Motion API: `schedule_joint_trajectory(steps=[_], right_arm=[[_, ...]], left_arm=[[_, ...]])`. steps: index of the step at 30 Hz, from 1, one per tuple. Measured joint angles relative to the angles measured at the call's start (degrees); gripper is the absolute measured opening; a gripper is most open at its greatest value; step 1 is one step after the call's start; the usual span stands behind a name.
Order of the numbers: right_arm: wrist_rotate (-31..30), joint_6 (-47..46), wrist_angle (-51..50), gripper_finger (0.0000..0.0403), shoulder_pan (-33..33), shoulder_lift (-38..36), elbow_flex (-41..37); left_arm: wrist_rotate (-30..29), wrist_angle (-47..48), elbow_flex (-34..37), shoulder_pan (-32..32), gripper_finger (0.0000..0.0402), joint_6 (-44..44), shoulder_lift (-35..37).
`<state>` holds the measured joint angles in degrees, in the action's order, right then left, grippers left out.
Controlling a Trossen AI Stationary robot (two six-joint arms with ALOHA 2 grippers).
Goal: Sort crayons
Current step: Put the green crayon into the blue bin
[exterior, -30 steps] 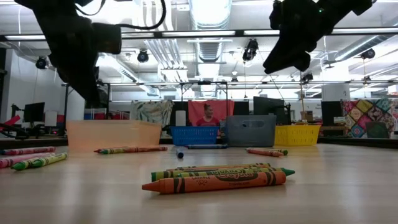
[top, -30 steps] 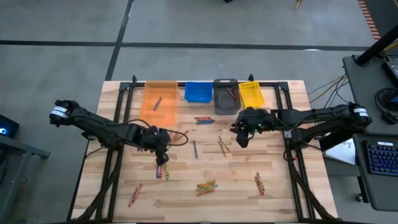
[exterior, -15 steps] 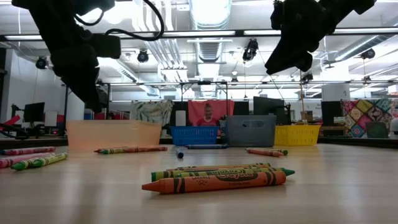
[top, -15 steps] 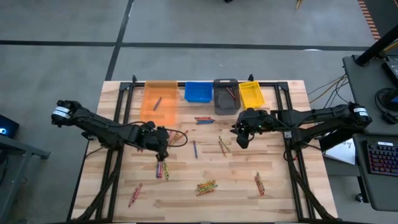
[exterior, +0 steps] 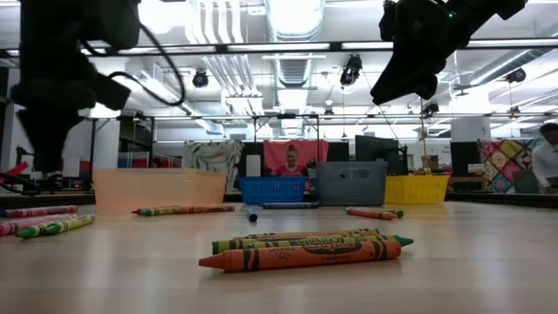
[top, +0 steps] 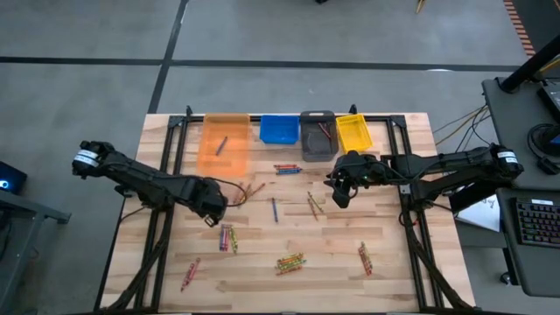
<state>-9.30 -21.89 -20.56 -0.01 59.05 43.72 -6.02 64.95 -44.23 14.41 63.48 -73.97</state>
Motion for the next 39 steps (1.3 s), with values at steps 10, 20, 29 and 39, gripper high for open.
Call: schedule_joint_trajectory(steps=[10,20,29,39], right_arm=[[-1.02,-0.17,0.03,0.0105,0.0,0.0,0.0],[-1.29,-0.6,0.03,0.0105,0.0,0.0,0.0],[-1.37,-0.53,0.03,0.0105,0.0,0.0,0.0],[-1.4,0.25,0.01,0.0105,0.0,0.0,0.0]], left_arm=[[3.82,-11.56,0.0,0.1,0.0085,2.6,0.07],[-4.01,-35.31,0.0,0.17,0.0085,-15.26,0.0],[-11.91,-41.0,0.01,0.34,0.0085,-25.88,-0.02],[-22.01,-49.24,7.36,4.48,0.0085,-33.43,-0.03]])
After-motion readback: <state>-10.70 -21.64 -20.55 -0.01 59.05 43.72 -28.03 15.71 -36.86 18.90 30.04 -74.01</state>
